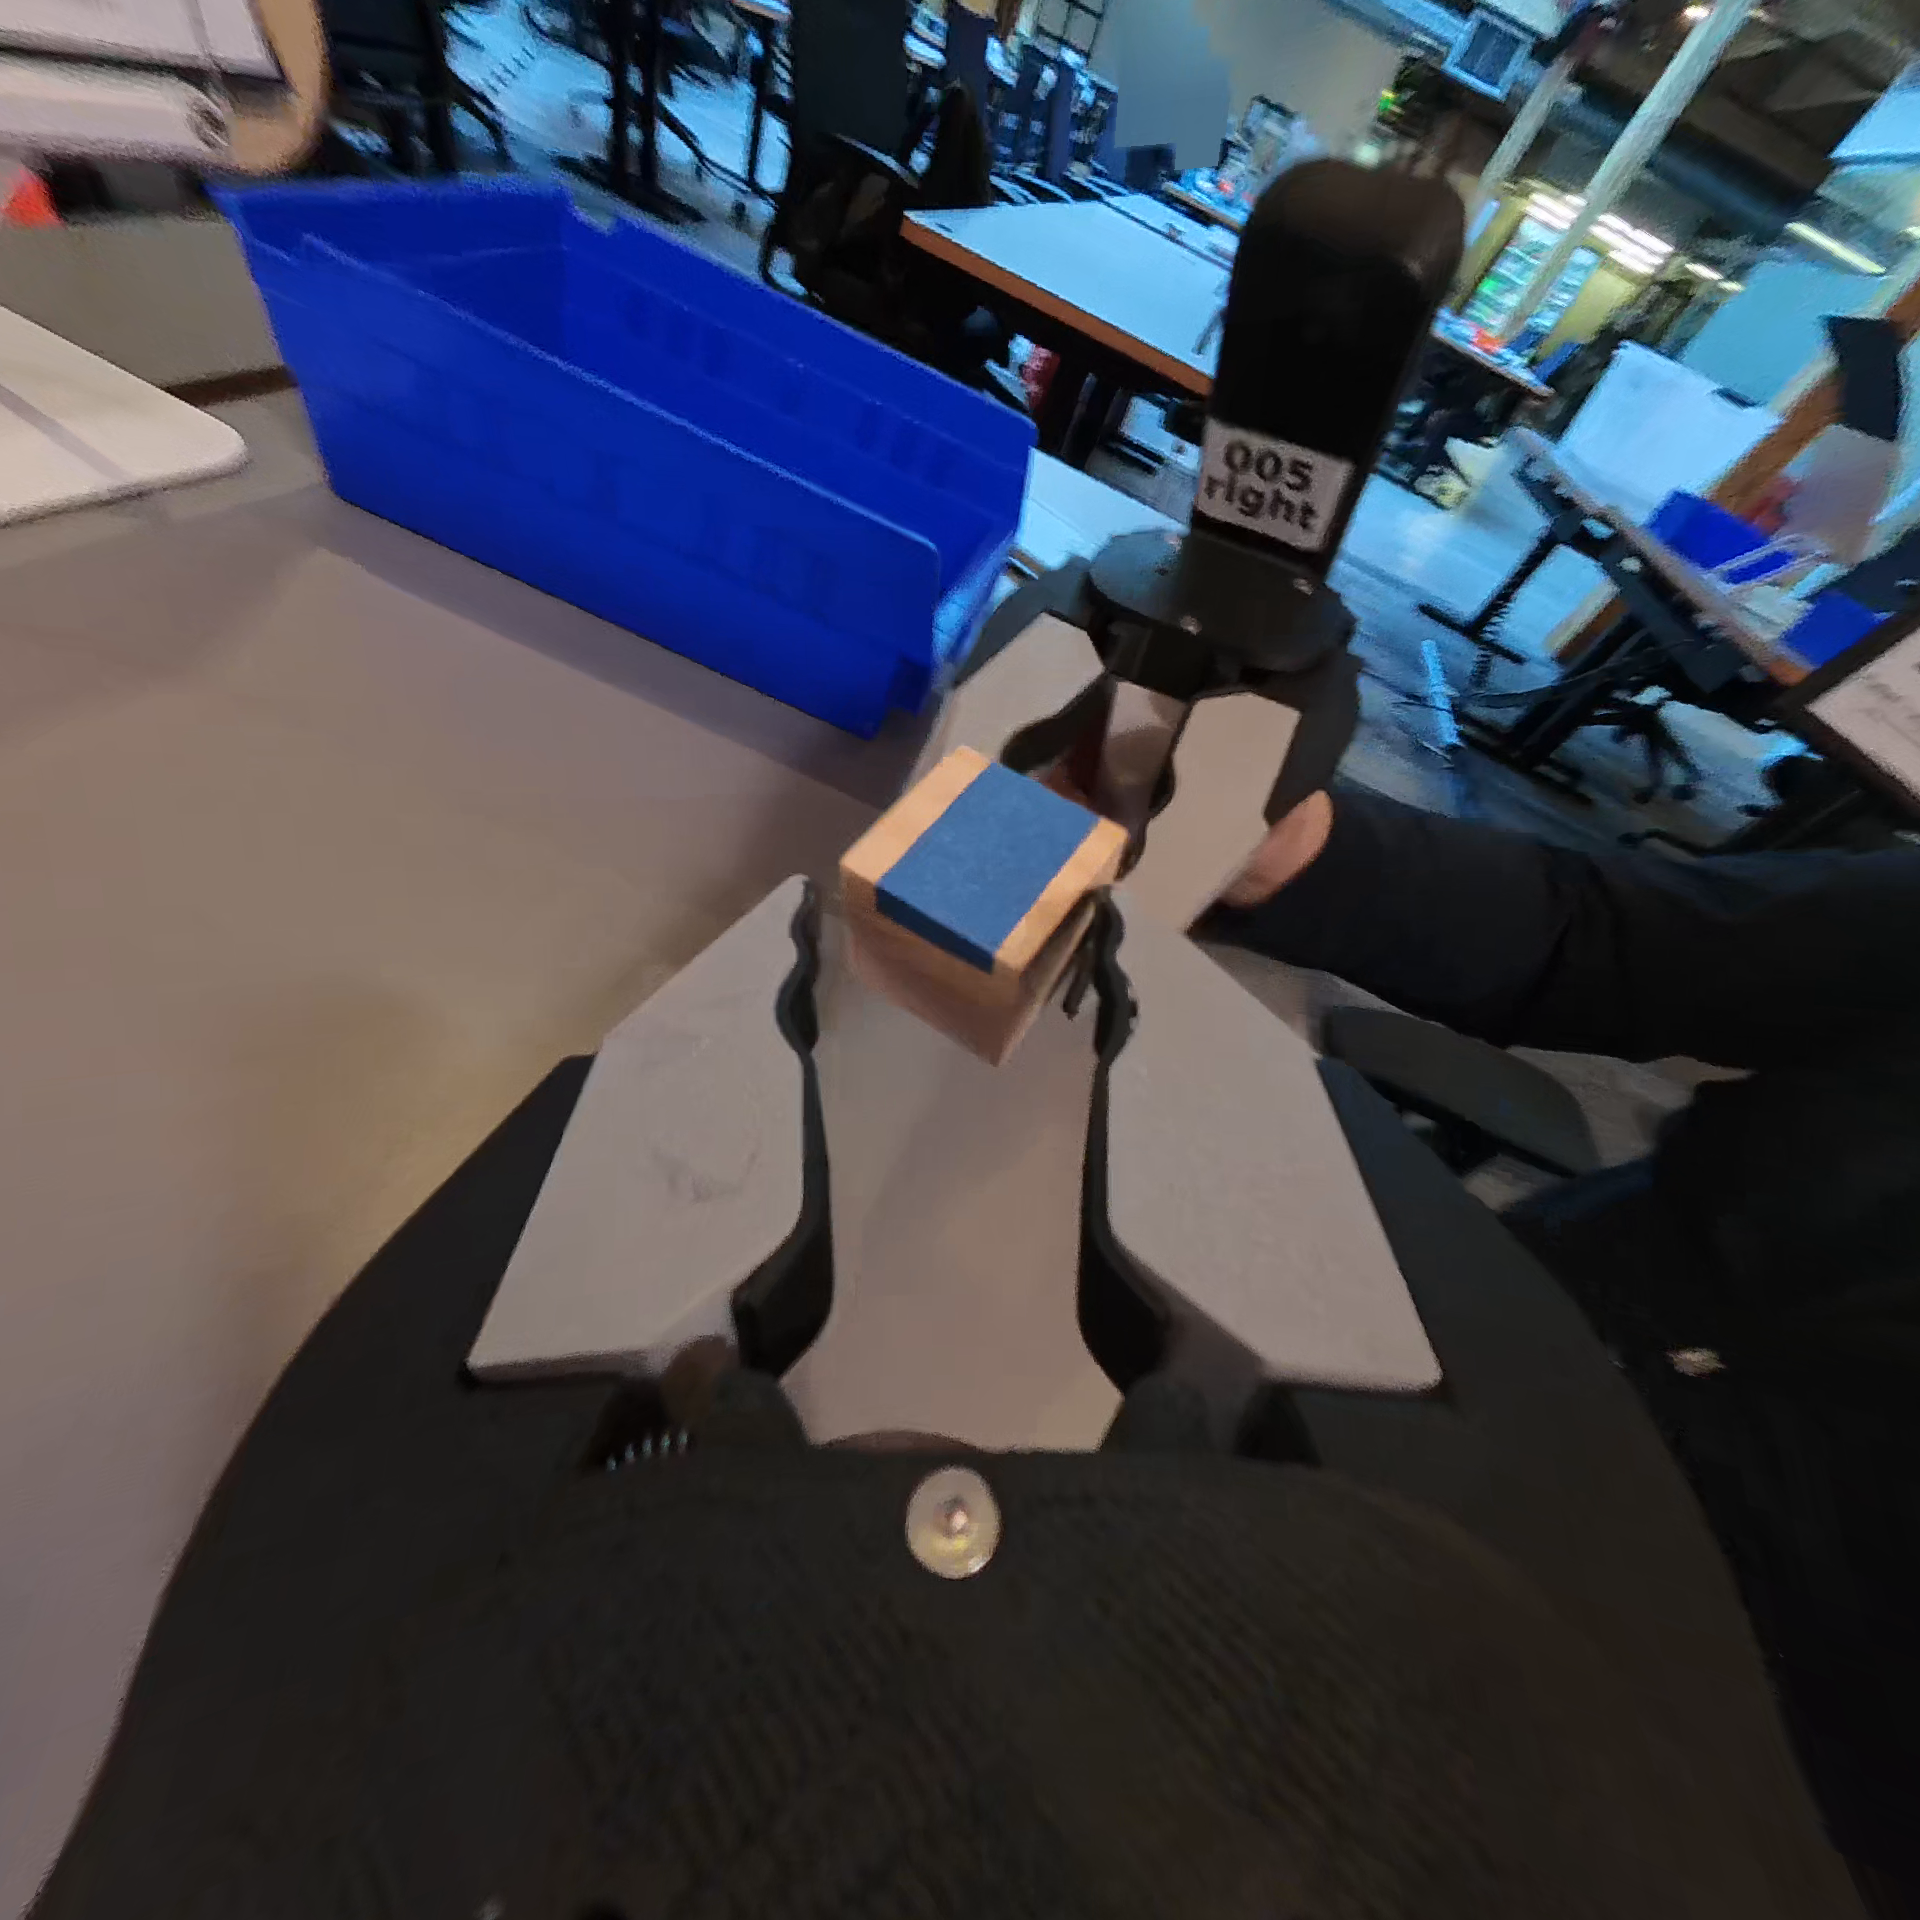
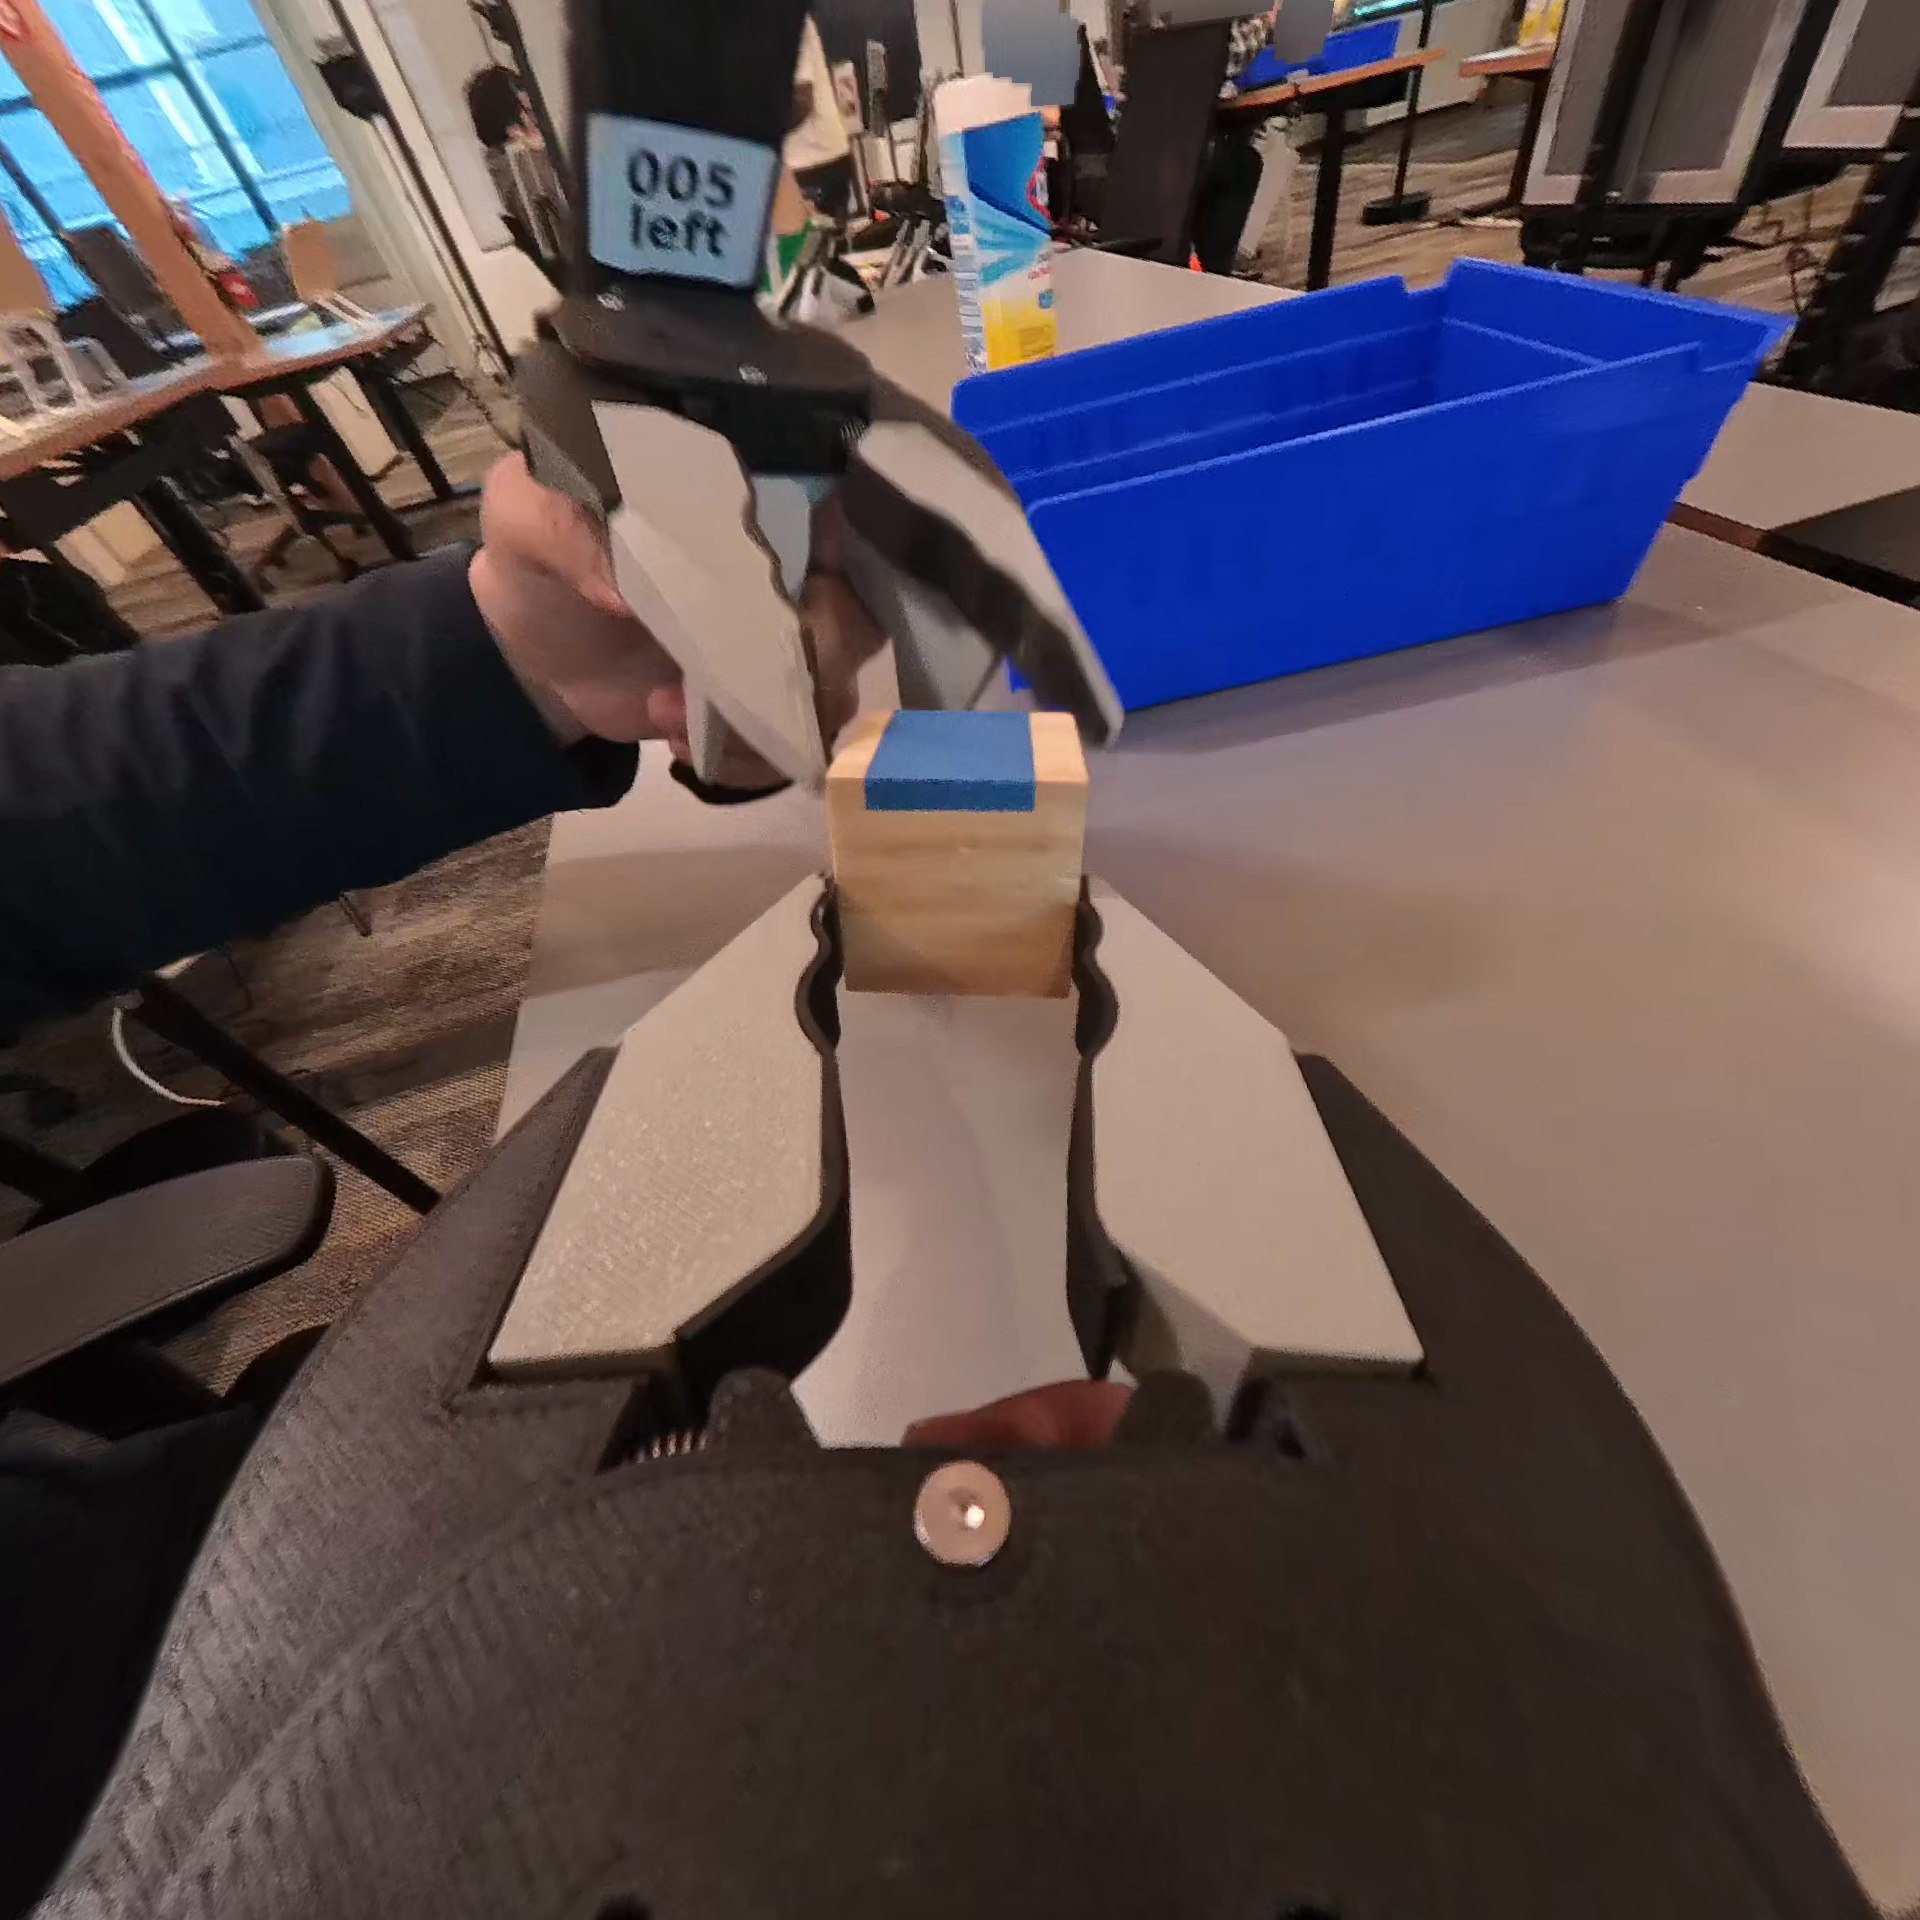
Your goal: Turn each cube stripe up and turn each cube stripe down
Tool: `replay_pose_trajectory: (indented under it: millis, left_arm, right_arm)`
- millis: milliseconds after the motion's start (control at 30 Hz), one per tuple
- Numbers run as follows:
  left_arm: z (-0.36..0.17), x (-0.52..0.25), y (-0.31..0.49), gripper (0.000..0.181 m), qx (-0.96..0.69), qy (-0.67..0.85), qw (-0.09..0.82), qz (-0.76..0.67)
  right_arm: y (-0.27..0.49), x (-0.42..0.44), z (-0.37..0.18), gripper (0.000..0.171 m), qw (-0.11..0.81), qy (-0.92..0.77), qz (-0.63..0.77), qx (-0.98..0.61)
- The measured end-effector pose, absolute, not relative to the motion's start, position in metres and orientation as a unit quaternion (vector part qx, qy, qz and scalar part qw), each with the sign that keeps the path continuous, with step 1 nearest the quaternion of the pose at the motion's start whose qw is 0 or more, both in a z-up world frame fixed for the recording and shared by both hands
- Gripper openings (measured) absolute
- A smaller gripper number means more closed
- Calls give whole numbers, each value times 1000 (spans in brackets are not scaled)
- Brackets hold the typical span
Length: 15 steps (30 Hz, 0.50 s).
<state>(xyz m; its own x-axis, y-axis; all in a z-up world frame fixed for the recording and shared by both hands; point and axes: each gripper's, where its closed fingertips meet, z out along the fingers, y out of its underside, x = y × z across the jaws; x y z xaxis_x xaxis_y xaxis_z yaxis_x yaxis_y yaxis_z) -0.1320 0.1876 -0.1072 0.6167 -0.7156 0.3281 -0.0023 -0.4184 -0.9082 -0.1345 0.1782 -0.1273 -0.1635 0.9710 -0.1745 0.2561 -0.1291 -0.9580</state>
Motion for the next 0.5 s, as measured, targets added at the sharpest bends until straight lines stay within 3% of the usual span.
replay_pose_trajectory:
  millis: [100, 300, 500]
  left_arm:
    - [-84, -146, 197, 60, -738, 220, 526, -360]
    - [-51, -164, 239, 55, -685, 137, 607, -379]
    - [-90, -160, 294, 53, -711, 96, 629, -300]
  right_arm:
    - [185, -133, -127, 41, 353, -553, 511, -555]
    - [208, -119, -96, 41, 446, -508, 502, -539]
    - [236, -78, -43, 41, 581, -419, 484, -502]
